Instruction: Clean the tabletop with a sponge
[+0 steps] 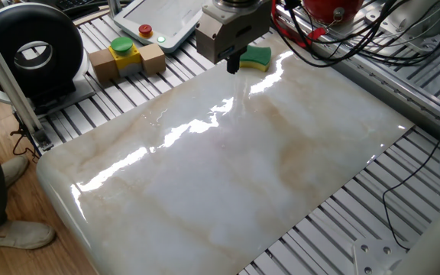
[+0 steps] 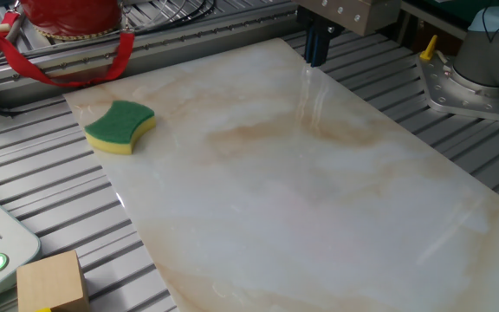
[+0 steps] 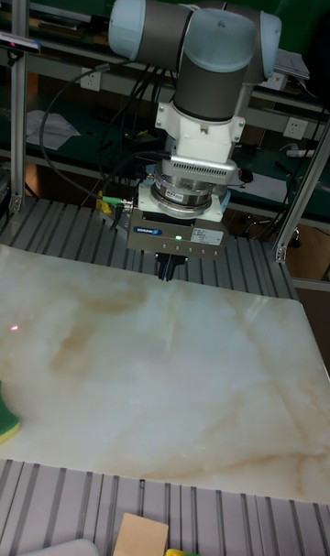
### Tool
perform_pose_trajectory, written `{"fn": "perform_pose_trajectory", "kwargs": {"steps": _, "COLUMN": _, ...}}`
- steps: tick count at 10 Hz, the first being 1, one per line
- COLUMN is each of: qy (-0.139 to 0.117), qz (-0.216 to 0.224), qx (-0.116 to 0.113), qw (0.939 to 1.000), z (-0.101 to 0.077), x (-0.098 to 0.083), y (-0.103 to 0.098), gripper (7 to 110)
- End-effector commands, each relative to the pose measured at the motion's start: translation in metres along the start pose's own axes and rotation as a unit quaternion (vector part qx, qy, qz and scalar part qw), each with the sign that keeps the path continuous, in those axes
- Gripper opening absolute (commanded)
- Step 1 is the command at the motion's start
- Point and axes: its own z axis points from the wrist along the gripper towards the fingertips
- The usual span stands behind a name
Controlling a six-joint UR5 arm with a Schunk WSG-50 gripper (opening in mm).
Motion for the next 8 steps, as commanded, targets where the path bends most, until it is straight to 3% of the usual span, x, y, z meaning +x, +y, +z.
{"fn": "perform_pose_trajectory", "kwargs": {"steps": 1, "qy": 0.004, "qz": -0.005, "qx": -0.009, "qw": 0.9999, "z": -0.0012, "x": 0.0021, "y": 0.0042, "gripper": 7}}
{"fn": "perform_pose_trajectory", "kwargs": {"steps": 8, "qy": 0.002, "qz": 0.006, "qx": -0.013, "qw": 0.9999, "z": -0.0013, "x": 0.0012, "y": 0.0065, "gripper": 7}}
